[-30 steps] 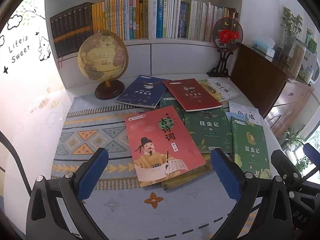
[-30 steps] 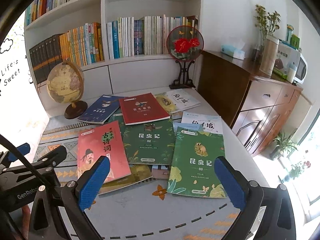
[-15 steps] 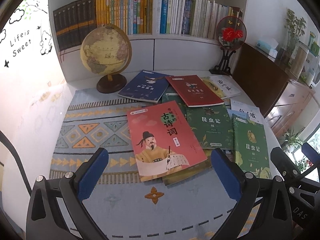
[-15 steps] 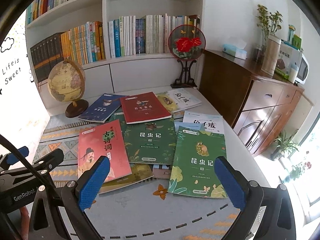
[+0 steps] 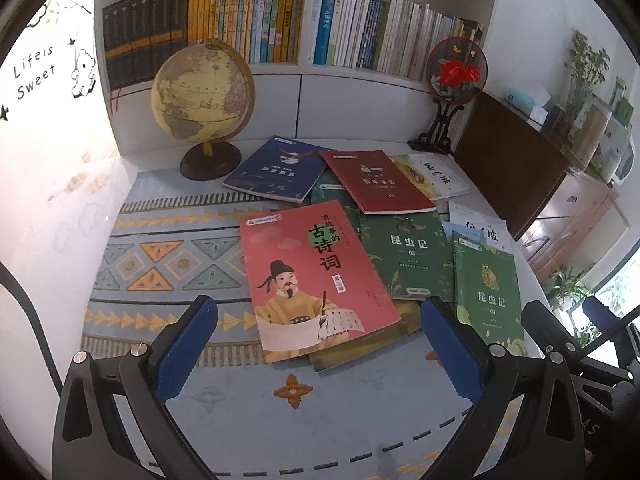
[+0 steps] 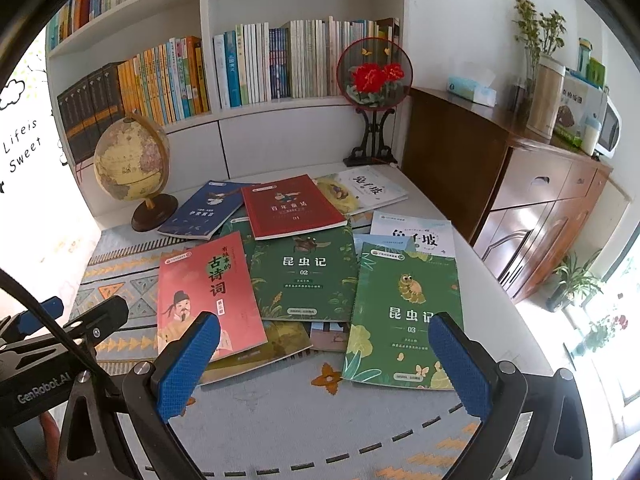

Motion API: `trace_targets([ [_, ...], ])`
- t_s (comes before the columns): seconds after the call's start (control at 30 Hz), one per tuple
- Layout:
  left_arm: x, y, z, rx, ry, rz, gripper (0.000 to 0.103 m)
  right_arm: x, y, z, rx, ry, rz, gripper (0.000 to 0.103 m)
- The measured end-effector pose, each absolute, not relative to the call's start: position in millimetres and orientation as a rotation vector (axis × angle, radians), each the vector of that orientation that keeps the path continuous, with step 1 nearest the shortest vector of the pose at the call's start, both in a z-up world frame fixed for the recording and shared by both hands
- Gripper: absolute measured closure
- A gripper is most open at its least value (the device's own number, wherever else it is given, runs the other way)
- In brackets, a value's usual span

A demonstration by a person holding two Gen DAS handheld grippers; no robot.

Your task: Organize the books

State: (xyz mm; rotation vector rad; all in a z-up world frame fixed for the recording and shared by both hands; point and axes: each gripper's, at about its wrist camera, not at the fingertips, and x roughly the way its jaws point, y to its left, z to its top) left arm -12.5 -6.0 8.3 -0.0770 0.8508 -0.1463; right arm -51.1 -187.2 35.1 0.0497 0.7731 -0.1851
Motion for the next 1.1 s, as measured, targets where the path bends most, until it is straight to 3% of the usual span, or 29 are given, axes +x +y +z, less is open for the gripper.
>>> trace_targets([
  [0.67,2,22,-26,-0.092,0.943,-0.082,0.005,-44,-217,27,-0.016,0.728,-0.224,0.0],
  [1.1,4,37,-78,-0.081,1.129,-0.018,0.004,-43,-220,-4,-0.003,0.799,-0.206,0.0],
])
